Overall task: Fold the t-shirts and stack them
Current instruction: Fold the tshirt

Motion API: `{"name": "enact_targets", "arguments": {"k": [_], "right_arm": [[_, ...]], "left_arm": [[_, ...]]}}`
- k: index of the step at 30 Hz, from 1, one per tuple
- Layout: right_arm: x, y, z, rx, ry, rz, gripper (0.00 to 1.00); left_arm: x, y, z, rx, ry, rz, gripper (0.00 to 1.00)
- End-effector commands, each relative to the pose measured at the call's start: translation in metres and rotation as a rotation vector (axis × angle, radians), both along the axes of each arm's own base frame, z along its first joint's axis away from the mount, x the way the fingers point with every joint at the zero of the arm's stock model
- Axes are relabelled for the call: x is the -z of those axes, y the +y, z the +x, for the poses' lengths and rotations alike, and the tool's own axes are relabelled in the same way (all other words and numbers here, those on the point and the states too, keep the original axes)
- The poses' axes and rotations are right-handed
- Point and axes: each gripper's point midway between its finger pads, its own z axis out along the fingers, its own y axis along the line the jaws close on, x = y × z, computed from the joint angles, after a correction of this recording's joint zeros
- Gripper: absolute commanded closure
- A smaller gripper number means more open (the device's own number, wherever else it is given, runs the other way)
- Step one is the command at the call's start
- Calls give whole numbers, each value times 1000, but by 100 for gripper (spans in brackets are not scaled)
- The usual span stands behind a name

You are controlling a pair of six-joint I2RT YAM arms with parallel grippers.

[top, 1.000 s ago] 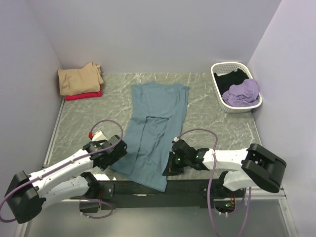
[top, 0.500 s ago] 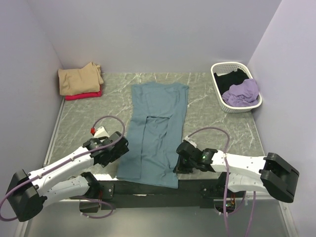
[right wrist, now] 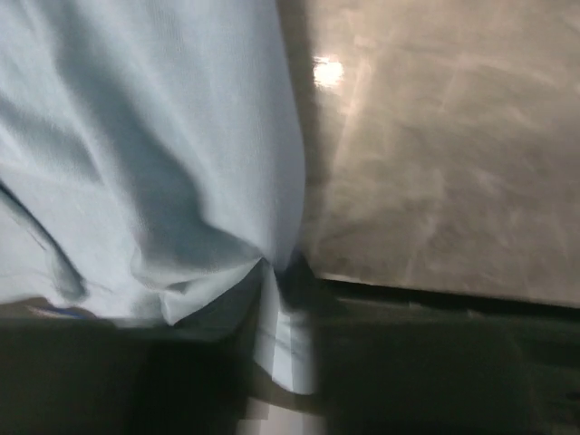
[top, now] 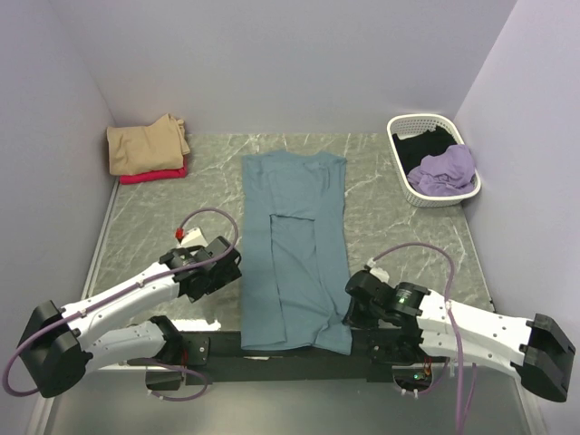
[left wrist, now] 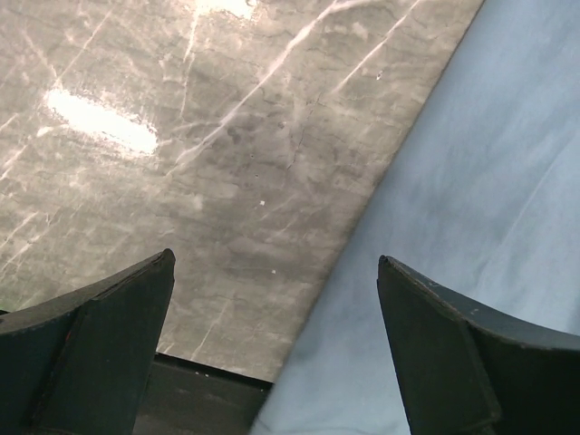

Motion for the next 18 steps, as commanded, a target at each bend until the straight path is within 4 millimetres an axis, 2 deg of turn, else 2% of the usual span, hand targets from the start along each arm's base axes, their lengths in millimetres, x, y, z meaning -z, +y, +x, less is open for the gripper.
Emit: {"name": "enact_targets", "arguments": {"k": [1,2,3,5,6,7,8,9,10,11,12,13,14,15,16,17,18], "right_arm": [[-6,-23,4,61,-35,-83,38],[-18,-16,15,57,-87,-57,31],[-24,-13,19,62,-108,-47,19],[-50,-9,37,75,-191,-45,18],[-59,-14,51,95,-255,-88,16],[-79,-11,63,114,-300,-86,11],[-88,-13,72,113,-338,-109,9],[-92,-16,84,120,-363,-152,8],[-110,-10,100,131,-404,-131,7],[-114,-22,118,152,-425,-173,7],[-114,-23,132,149,-430,-196,8],[-128,-14,152,151,-477,-143,9],[-131,-31,174,180,-504,-183,10],[-128,-33,188,174,-498,-203,10],[-150,-28,212,184,-546,-161,9],[-156,-32,227,165,-569,-189,9],[-146,-37,246,171,-537,-221,10]], "left_arm": [[-16,-16,14,54,-46,-25,1],[-16,-17,16,62,-48,-20,0],[-22,-20,20,78,-64,-19,1],[-29,-23,33,89,-109,0,1],[-39,-26,42,101,-144,9,1],[-45,-27,51,101,-166,19,1],[-49,-29,61,120,-186,45,1],[-66,-36,75,125,-224,33,0],[-74,-34,89,113,-245,36,0],[-73,-40,100,132,-234,35,0],[-92,-48,120,162,-287,22,0],[-98,-41,138,138,-300,20,1],[-91,-42,152,143,-285,38,0],[-106,-51,172,182,-331,12,1],[-109,-43,190,165,-347,16,1],[-96,-43,205,172,-322,30,1],[-112,-51,223,204,-354,-6,1]]}}
